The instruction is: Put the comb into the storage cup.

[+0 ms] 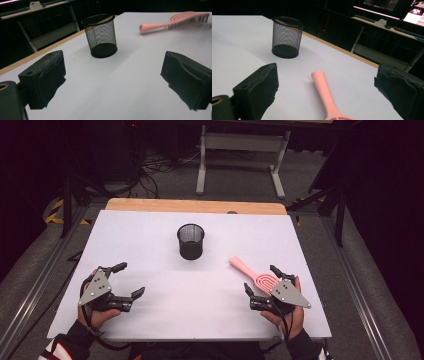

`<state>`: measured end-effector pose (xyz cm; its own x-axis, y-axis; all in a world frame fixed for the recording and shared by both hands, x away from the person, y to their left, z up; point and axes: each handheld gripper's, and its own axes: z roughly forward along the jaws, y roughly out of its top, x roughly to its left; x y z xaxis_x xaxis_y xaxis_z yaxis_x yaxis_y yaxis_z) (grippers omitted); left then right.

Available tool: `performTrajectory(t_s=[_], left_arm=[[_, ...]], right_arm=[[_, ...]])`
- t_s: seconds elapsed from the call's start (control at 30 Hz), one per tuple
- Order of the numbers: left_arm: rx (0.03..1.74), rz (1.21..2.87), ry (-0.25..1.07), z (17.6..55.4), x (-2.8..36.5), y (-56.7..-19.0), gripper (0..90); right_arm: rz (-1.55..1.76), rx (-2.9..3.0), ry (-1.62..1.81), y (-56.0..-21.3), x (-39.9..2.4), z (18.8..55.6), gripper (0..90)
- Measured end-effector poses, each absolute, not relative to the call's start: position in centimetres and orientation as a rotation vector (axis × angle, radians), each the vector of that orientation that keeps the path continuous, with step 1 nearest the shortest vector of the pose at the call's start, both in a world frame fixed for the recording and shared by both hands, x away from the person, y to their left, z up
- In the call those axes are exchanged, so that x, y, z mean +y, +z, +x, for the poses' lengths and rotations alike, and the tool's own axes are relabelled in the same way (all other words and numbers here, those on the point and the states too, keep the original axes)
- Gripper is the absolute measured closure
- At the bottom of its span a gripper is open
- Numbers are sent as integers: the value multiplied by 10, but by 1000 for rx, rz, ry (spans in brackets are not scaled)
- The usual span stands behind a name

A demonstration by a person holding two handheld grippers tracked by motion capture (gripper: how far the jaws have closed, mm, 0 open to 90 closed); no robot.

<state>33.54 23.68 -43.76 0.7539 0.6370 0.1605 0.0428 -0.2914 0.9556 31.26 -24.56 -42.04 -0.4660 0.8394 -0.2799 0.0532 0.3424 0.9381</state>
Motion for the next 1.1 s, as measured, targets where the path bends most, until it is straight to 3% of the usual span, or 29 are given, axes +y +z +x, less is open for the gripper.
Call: performTrajectory(t_s=[0.3,0.77,0.87,0.9,0.97,1.1], left_arm=[[532,1818,634,330,234,-441,64],[540,1823,623,326,235,-444,71],[538,1826,628,327,234,-445,71],[538,1826,628,327,234,-445,71],[540,1825,619,327,234,-445,71],[539,1830,613,328,234,-446,72]], right_arm=[[834,1806,1215,-420,-245,319,68],[918,1901,1240,-405,-238,342,289],[951,1938,1207,-401,-235,353,477],[951,1938,1207,-401,-235,353,477],[960,1980,1202,-399,-233,361,616],[1012,2035,1130,-395,-223,381,805]])
